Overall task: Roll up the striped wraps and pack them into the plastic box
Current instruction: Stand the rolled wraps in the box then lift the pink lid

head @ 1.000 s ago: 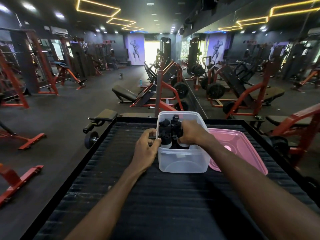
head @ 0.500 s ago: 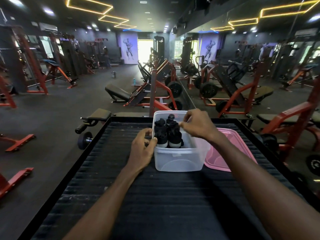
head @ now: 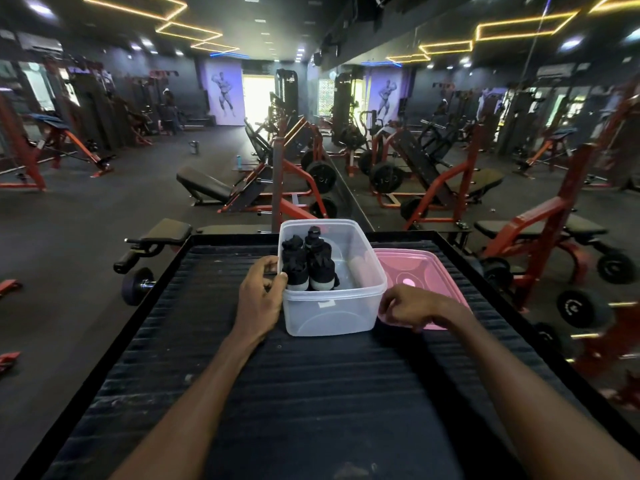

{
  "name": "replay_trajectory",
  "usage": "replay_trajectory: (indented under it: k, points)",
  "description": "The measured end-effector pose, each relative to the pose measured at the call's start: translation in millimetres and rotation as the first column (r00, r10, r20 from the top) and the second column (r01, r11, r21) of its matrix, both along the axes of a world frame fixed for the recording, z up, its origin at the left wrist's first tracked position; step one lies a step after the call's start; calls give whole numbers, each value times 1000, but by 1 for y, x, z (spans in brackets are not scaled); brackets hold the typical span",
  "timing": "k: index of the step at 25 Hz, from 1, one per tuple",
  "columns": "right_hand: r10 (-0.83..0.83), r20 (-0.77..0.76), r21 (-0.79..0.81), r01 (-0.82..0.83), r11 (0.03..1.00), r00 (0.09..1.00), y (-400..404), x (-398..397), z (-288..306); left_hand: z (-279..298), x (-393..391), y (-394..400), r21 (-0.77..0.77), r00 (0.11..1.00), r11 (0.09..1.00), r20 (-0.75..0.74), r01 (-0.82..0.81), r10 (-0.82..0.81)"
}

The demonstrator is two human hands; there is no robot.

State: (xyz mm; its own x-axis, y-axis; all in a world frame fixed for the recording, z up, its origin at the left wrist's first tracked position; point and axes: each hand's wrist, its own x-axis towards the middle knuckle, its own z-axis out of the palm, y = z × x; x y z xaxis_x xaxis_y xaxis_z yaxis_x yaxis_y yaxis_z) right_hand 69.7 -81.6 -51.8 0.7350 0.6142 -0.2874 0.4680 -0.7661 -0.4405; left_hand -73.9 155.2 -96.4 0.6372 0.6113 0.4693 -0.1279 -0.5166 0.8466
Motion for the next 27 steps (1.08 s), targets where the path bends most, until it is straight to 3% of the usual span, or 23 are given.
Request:
replay_trajectory:
  k: [2,6,9,11,13,17,20,22,24,27]
  points:
    - [60,161,-130,-39,991,985,-1,-4,-19,0,0,0,-5,1000,1000,0,-5,5]
    - [27,354,-86,3,996,935,-4,-9,-19,-1,-1,-1,-7,1000,1000,-16,-11,11]
    - [-21,571,-90,87,992,821,-12,-4,9,-1,0,-1,-10,1000,1000,-27,-12,11]
    - [-127,666,-13,182,983,735,-19,-3,41,0,-1,-2,-10,999,1000,-34,-14,13]
    - [-276,675,171,218,961,685,-27,-4,76,0,-1,-2,-9,999,1000,-40,-16,16]
    - [-551,622,518,235,822,556,-42,-17,136,1,-1,-2,-21,999,1000,-44,-19,18]
    - [-754,438,770,228,596,490,-45,-31,161,2,-1,-4,-17,998,1000,-52,-23,22]
    - [-787,246,873,224,433,566,-38,-33,164,1,-1,-3,-15,997,999,-64,-31,30]
    - [-705,39,928,236,288,708,-23,-32,150,0,-1,-4,-9,997,999,-59,-53,52]
    - [-541,-182,921,335,199,821,5,-24,104,5,-2,-10,2,996,996,21,-85,85]
